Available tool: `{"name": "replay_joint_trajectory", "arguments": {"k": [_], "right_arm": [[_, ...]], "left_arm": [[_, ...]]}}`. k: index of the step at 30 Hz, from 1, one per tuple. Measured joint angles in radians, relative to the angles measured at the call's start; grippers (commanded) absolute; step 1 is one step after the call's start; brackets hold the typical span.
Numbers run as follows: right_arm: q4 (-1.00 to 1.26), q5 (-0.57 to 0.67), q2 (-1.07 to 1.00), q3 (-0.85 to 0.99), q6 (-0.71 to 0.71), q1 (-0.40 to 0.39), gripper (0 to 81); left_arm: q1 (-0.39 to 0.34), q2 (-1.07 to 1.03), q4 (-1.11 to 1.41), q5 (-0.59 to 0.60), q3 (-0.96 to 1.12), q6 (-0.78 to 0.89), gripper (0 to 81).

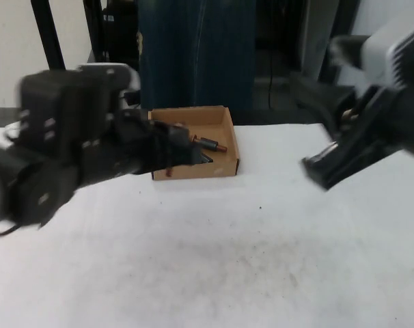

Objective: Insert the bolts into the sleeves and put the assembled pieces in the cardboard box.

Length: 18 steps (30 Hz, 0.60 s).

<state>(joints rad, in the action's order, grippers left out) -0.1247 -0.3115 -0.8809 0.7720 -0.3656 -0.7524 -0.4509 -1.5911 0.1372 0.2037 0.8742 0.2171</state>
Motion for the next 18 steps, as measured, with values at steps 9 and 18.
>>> {"name": "replay_joint_trajectory", "arguments": {"k": [9,18], "right_arm": [[-0.181,-0.020,0.075,0.008,0.000,0.076,50.4],[-0.297,-0.034,0.099,0.007,0.000,0.157,50.4]], "left_arm": [[0.038,-0.250,-0.109,-0.007,0.268,-0.017,0.8],[0.076,-0.493,-0.190,-0.033,0.550,-0.053,0.8]]}}
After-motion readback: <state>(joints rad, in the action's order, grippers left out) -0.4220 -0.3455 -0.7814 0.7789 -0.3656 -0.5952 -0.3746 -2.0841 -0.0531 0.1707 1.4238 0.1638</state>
